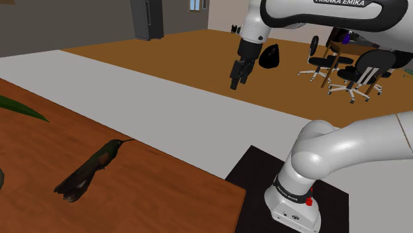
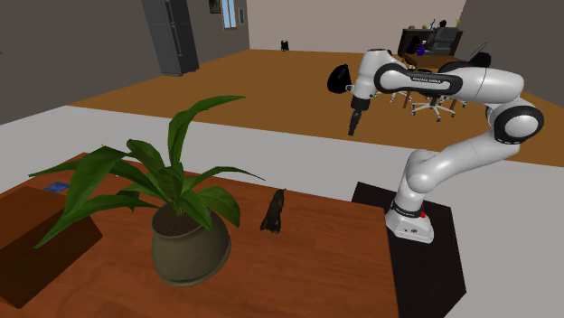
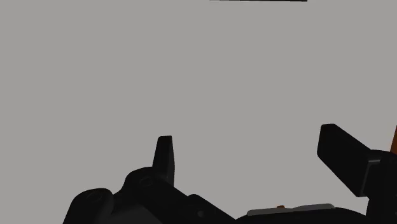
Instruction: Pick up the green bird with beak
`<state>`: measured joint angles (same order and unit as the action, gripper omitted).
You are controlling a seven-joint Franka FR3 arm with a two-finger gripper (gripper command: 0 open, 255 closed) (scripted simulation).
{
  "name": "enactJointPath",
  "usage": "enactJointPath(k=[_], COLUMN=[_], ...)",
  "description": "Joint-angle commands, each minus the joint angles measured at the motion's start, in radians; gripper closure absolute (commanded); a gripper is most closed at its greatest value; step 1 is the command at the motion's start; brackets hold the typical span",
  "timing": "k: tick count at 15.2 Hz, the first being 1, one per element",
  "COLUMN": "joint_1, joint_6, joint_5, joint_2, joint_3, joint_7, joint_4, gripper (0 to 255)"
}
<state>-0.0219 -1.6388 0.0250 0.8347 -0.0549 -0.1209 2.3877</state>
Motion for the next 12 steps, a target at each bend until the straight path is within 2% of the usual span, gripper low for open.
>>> enactJointPath(k=[1, 7, 12], joint_1=[0.000, -0.011, -0.017], joint_6=[0.000, -0.014, -0.042], joint_5=[0.000, 0.120, 0.230], joint_2=[0.000, 0.090, 0.100], joint_3=[0.000, 0.178, 0.339], joint_7=[0.000, 0.296, 0.546], joint_4=[0.000, 0.084, 0.097], gripper=[0, 0, 0])
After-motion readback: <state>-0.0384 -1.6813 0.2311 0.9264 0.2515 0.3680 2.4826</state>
